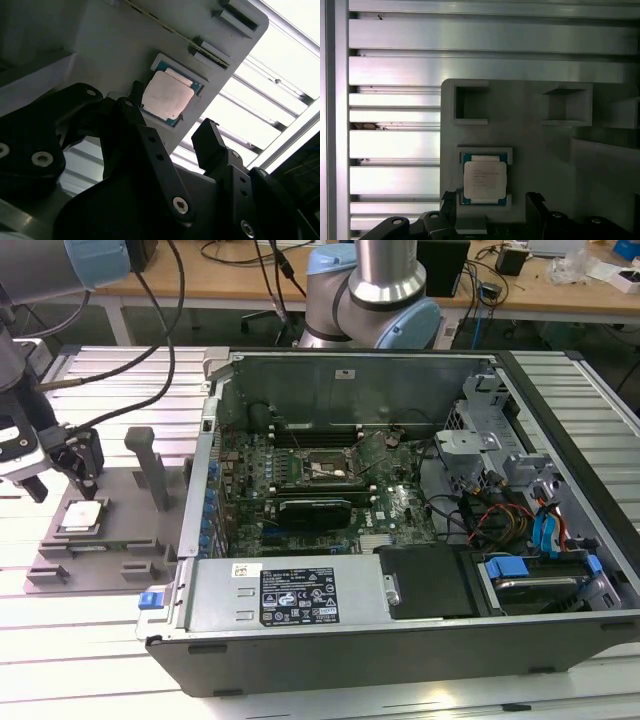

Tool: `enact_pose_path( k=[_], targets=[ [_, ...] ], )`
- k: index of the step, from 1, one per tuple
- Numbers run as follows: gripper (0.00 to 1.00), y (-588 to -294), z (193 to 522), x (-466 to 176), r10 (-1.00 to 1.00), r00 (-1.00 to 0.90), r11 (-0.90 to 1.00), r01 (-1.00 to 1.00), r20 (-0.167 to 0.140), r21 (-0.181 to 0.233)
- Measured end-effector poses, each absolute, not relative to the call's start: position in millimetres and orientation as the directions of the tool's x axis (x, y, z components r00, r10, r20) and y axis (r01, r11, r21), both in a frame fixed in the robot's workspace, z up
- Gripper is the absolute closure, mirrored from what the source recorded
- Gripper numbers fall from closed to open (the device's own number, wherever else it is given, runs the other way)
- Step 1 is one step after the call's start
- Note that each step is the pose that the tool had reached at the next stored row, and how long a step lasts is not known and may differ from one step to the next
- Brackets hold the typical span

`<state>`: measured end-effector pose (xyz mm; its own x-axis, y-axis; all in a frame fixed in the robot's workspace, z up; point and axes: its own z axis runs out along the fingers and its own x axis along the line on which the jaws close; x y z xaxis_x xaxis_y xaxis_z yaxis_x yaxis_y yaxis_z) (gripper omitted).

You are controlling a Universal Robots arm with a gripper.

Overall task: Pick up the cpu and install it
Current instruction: 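Pick up the cpu and move it towards the insertion slot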

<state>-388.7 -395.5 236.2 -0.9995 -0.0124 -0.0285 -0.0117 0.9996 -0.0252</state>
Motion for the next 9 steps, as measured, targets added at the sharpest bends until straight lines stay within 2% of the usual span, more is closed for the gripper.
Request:
enact_pose_path(
  k=[9],
  targets=[
    [0.34,-393.2,212.6,-390.1,-0.005,-1.0,1.0,-0.004,-0.028,-0.025]
  ],
)
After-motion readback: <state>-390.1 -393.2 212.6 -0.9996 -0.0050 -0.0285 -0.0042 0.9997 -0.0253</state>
